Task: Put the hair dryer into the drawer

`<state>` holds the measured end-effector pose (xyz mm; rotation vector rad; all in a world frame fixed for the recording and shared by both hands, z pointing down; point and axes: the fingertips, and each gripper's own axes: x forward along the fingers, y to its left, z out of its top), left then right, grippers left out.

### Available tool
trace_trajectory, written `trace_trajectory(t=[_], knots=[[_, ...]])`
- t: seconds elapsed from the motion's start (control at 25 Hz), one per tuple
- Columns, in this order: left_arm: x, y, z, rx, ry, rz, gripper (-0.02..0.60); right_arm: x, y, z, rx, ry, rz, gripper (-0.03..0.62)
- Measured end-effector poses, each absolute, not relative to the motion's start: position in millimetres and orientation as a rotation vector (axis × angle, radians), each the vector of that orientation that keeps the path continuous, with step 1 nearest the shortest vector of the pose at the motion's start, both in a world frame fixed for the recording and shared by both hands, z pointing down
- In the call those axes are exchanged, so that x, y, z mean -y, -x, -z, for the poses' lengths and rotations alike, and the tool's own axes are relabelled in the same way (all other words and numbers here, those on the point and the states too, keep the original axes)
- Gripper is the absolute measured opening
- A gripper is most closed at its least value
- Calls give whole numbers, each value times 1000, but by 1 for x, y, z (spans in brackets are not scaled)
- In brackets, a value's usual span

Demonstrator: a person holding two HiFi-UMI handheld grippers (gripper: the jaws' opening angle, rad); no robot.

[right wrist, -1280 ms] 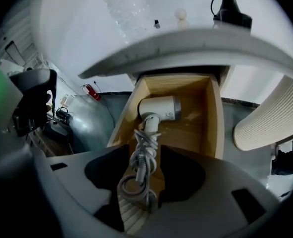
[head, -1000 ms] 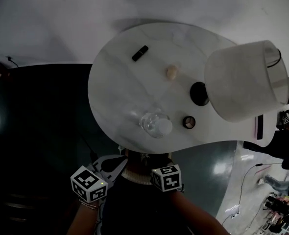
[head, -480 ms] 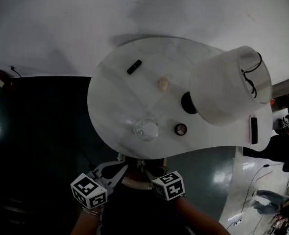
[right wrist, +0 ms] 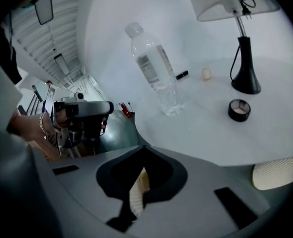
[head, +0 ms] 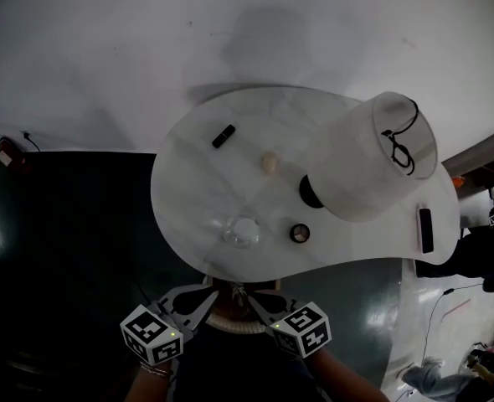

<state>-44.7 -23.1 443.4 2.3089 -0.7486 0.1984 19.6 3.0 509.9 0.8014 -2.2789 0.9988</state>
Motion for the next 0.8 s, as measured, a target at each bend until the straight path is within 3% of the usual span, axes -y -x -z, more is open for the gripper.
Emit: trace_trajectory(t=[0.8], knots=[[52, 47, -381, 776, -2438, -133, 8, 51, -51, -414, 2451, -1018, -703, 18]])
